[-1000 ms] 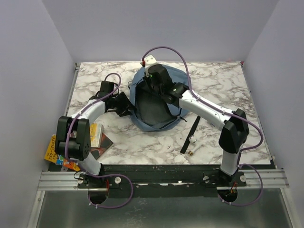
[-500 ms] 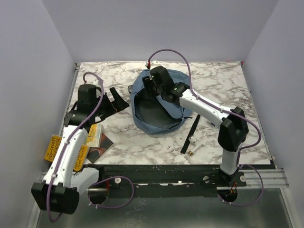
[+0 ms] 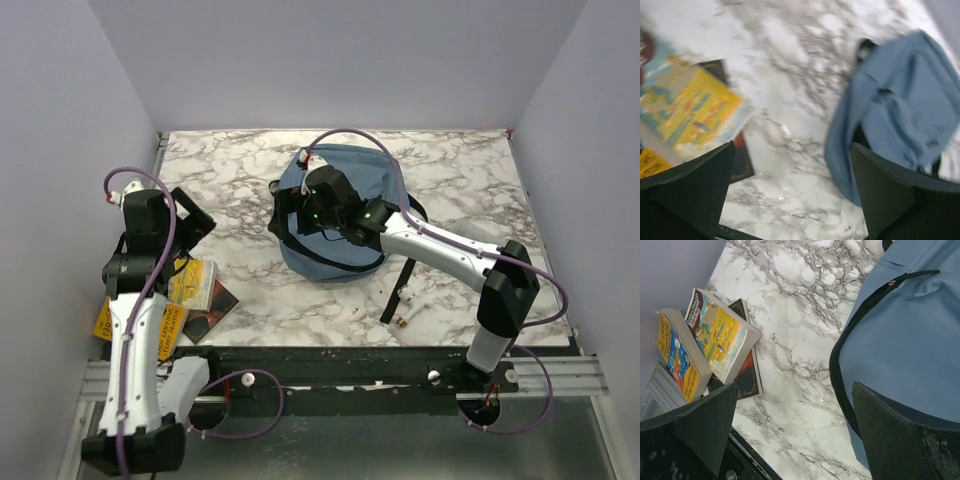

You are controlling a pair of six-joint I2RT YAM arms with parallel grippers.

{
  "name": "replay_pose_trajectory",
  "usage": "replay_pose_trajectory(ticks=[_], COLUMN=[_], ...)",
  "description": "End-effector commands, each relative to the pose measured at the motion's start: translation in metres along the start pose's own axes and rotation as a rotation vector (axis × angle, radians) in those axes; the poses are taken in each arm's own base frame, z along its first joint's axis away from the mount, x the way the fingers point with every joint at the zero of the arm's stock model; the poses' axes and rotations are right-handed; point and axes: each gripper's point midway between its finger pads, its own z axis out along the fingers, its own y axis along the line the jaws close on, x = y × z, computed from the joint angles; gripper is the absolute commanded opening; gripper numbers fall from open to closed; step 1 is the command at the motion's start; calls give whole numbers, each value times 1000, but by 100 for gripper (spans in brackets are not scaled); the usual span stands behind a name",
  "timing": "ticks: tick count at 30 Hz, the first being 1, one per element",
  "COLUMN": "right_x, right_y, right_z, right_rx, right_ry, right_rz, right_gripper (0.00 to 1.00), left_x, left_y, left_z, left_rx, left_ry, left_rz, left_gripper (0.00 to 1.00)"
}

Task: Pack the student bag
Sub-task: Pick up the book at the corner of the board.

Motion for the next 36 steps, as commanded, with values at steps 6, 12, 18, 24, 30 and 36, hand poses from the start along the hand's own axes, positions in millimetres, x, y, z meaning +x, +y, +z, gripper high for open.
replay_pose_trajectory(ticks=[6, 12, 18, 24, 30, 36], right_x=[-3, 11, 20, 11, 10, 15], right_y=[1, 2, -8, -21, -23, -27], right_z=[-16, -19, -25, -29, -31, -25], right_rx=[-35, -77, -62, -8, -4, 9], right_ry=[-13, 6, -5, -51, -73, -61], right_rz=[31, 8, -30, -83, -95, -97], right_gripper=[100, 100, 100, 100, 100, 100], left_x=[53, 68, 83, 96, 114, 131], left_y=[193, 234, 249, 259, 257, 251], left_z=[40, 52, 52, 60, 68, 74], left_rx=[-702, -850, -931, -947, -926, -883], left_ry=[145, 170, 193, 179, 177, 182], left_rz=[-537, -589, -619, -681, -764, -819], left_gripper=[97, 92, 83, 80, 50, 24])
